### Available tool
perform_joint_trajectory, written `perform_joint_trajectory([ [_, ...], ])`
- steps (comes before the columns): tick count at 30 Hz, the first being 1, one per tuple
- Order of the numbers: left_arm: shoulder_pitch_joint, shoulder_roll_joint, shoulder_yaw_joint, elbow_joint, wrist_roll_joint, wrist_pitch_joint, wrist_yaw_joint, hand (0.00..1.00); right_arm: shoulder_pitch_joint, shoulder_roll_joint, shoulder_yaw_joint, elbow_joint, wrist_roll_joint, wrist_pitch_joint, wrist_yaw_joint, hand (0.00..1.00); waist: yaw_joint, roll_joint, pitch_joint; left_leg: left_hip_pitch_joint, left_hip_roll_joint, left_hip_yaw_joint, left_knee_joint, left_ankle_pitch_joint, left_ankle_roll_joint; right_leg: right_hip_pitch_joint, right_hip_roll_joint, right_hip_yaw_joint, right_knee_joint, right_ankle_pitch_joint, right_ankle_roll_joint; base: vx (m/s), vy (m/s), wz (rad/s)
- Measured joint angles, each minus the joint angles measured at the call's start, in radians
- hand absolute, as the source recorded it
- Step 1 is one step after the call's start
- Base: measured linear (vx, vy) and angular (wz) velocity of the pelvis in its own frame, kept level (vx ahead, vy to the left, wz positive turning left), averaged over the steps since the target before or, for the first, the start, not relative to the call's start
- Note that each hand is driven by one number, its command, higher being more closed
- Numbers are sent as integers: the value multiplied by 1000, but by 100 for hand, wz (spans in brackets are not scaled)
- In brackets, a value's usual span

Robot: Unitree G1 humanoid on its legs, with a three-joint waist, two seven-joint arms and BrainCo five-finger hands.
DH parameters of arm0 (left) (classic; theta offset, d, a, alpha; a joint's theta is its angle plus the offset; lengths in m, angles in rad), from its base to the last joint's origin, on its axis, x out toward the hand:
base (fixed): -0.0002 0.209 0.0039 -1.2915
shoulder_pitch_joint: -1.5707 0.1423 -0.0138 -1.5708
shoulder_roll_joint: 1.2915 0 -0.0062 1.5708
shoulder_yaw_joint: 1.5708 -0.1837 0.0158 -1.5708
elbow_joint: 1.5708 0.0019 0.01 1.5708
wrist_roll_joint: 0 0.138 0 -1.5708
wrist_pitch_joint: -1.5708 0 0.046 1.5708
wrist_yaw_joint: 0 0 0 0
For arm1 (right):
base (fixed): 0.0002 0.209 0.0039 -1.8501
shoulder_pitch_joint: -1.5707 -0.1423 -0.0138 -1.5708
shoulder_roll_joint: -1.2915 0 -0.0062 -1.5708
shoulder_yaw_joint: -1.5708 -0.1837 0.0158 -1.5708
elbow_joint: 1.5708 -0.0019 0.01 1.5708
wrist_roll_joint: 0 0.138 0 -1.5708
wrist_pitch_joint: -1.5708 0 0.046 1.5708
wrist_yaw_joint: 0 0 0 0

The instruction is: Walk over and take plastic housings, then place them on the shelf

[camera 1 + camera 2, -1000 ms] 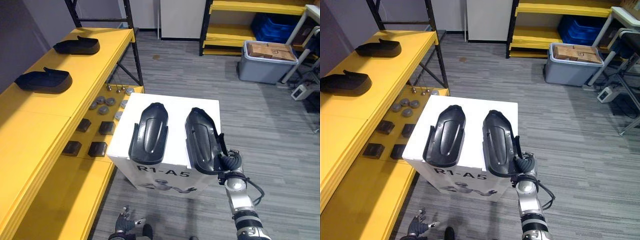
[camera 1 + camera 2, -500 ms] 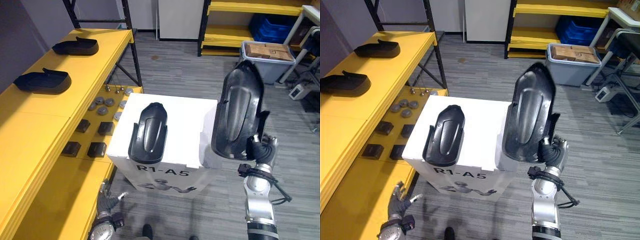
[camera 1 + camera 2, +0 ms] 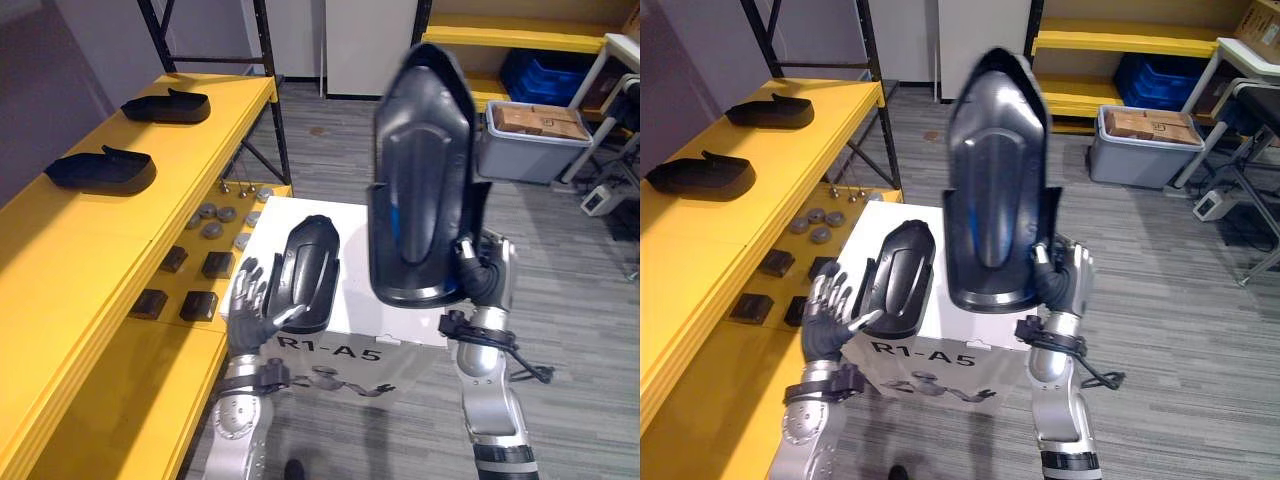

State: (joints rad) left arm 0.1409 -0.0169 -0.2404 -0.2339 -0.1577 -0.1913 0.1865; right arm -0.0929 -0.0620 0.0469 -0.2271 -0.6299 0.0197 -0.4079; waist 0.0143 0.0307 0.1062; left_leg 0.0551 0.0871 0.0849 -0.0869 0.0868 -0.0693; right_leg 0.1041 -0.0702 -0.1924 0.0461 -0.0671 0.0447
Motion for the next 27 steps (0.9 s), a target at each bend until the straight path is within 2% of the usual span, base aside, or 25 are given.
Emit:
perform_joint_trajectory([
  [5,-82,22,-66,0,-41,0,-2,0,-37,-5,71,2,-28,0,6,100,-3,0,-4,2,0,22,0,2,3,-3,-1,20,0,0,0,-22,15,-13],
  [10,-156,37,-140,37,-88,8,3,0,-37,-24,163,15,-73,0,34,100,-21,0,-18,2,-1,23,0,7,9,-8,-1,22,0,0,0,-14,5,-1],
  [15,-177,48,-140,76,-119,13,6,0,-37,-34,177,60,-89,-1,42,100,-25,0,-30,1,-1,29,0,11,9,-13,-1,28,-3,0,0,-34,12,-4],
  [16,-177,59,-140,81,-136,13,8,100,-36,-44,189,67,-88,-1,42,100,-26,0,-31,1,0,33,0,12,9,-16,0,35,-3,0,0,-24,11,-9],
  [23,-179,104,-139,118,-171,22,46,100,-17,-116,257,84,-87,-2,44,100,-36,0,-48,-1,-1,46,0,14,10,-23,-1,45,-5,7,1,-14,13,-4],
  [24,-180,106,-139,122,-171,23,50,100,-13,-121,264,84,-87,-2,44,0,-36,-1,-51,-2,-1,46,0,14,10,-23,-1,45,-5,7,1,0,0,0],
  [27,-190,112,-136,143,-171,28,69,100,21,-141,303,84,-77,-15,52,0,-36,-1,-61,-5,-1,45,0,15,11,-26,-1,45,-5,8,2,0,0,0],
])
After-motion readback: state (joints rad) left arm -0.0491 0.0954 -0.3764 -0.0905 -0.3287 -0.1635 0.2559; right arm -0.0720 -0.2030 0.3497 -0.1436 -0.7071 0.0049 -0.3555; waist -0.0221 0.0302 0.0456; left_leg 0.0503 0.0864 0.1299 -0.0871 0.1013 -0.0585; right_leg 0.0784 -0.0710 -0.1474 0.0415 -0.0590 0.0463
